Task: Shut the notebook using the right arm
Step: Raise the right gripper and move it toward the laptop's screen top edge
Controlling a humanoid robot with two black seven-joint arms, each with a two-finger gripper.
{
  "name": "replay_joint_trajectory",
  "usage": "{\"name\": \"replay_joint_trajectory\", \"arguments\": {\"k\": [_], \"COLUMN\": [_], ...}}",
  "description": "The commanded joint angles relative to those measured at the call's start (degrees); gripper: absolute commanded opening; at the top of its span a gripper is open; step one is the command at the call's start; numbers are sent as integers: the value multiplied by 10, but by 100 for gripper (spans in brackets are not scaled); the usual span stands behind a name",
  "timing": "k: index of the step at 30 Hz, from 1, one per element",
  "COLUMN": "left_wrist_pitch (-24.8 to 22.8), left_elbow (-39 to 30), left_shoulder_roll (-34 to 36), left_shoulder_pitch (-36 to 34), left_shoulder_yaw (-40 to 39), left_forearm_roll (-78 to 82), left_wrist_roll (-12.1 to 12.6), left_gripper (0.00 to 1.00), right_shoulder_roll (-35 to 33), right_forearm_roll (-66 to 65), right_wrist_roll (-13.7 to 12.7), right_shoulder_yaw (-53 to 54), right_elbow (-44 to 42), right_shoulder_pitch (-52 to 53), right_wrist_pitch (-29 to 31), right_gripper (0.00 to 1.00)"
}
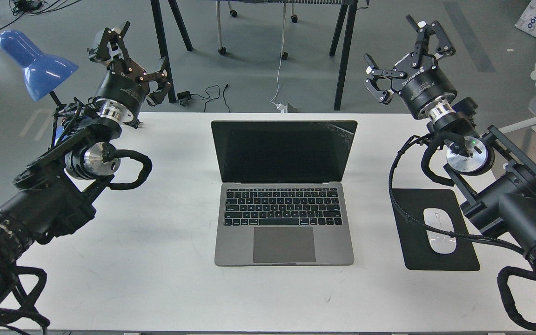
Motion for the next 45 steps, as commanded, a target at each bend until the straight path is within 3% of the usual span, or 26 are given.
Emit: {"name": "replay_joint_trajectory", "arguments": {"k": [1, 10, 17, 24, 34, 45], "left_wrist_pitch": [4, 0, -3, -3, -3, -3], "left_elbow": [0, 0, 0, 0, 0, 0], "left_shoulder_roll": [-2, -2, 0, 0, 0, 0], "left_shoulder_pitch": [0, 0, 0, 0, 0, 1], "left_shoulder_yaw": [2, 0, -1, -2, -2, -3], "left_forearm_roll": [2, 0, 0, 0, 0, 0], "left_wrist_roll": [0, 0, 0, 0, 0, 0], "left_gripper": [100, 100, 100, 100, 100, 100], "right_shoulder_roll": [0, 20, 90, 136, 136, 136], "right_forearm_roll": [0, -8, -9, -10, -18, -18], "right_wrist_roll": [0, -5, -1, -1, -1, -5], "right_shoulder_yaw": [-1, -22, -156, -264, -384, -475], "right_elbow": [0, -20, -181, -275, -297, -296], "right_shoulder_pitch": [1, 44, 168, 238, 251, 251], "right_wrist_pitch": [0, -43, -54, -84, -118, -111], "right_gripper": [100, 100, 100, 100, 100, 100]}}
